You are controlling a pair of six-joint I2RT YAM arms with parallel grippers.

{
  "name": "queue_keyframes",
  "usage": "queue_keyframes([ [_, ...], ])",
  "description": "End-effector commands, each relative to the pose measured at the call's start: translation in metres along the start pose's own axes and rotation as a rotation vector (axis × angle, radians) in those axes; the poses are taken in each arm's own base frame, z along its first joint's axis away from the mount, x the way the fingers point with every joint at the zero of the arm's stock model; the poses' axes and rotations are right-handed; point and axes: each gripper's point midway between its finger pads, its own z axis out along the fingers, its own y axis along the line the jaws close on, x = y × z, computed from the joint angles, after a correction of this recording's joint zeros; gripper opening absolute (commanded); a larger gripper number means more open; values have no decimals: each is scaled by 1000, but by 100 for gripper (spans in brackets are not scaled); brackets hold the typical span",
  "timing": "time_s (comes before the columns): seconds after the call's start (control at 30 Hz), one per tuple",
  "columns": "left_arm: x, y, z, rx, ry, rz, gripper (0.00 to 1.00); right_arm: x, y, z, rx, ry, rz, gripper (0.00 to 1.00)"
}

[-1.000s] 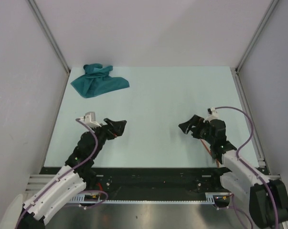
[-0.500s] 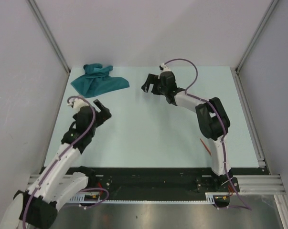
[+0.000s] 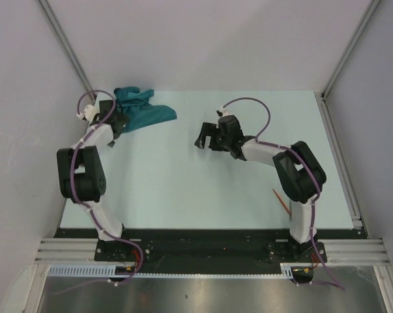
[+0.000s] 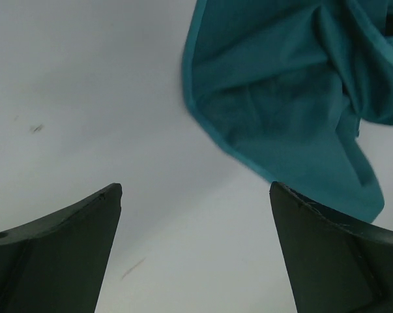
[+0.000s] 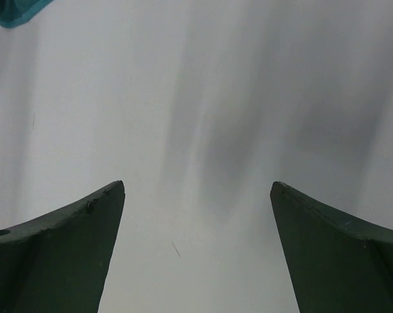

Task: Fold the napkin into a case and place the utensils inside
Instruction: Move the crumpled napkin to the corner of the board.

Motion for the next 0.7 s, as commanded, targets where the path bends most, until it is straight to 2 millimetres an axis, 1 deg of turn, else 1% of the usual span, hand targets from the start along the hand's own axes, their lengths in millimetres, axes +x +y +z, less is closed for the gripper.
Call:
queue_keyframes([
  [0.0,-52,-49,44,66,-46,-38,100,-30,13,-50,-101,-92,44,100],
  [0.03,-51,-43,54,25,-16,-55,100,-38,15,-64,-122,-112,52,100],
  [0.07,-50,-47,72,24,0,-76,100,-26,6,-70,-111,-95,58,100],
  [0.1,-53,-49,81,49,28,-110,100,-26,5,-76,-114,-101,61,100],
  [0.13,-55,-52,89,56,37,-164,100,-35,9,-89,-125,-130,59,100],
  [0.17,-53,-51,104,46,53,-194,100,-25,1,-92,-110,-117,64,100],
  [0.2,-54,-53,111,60,69,-217,100,-26,0,-96,-115,-130,62,100],
  [0.23,-53,-54,119,58,78,-247,100,-31,4,-106,-131,-149,61,100],
  [0.27,-58,-61,123,64,79,-276,100,-25,1,-107,-129,-141,63,100],
  [0.3,-47,-51,138,30,105,-296,100,-24,0,-111,-132,-145,64,100],
  [0.33,-44,-54,142,35,116,-339,100,-23,2,-113,-145,-141,63,100],
  [0.37,-41,-53,146,31,118,-358,100,-26,4,-118,-153,-156,61,100],
  [0.4,-32,-51,153,28,134,-368,99,-20,1,-119,-147,-149,63,100],
  [0.43,-31,-59,155,61,137,-377,95,-19,-1,-120,-143,-150,62,100],
  [0.47,-30,-63,157,66,138,-378,92,-19,-3,-122,-144,-152,65,100],
  [0.5,-18,-60,162,45,161,-368,90,-16,-5,-121,-140,-146,70,100],
  [0.57,-11,-65,161,62,178,-362,81,-13,-10,-121,-131,-138,78,100],
  [0.6,-10,-73,158,93,174,-355,70,-11,-13,-120,-125,-135,80,100],
  [0.63,-5,-77,155,113,189,-344,65,-12,-14,-119,-119,-136,82,100],
  [0.67,6,-76,155,120,203,-323,61,-11,-17,-119,-113,-133,85,100],
])
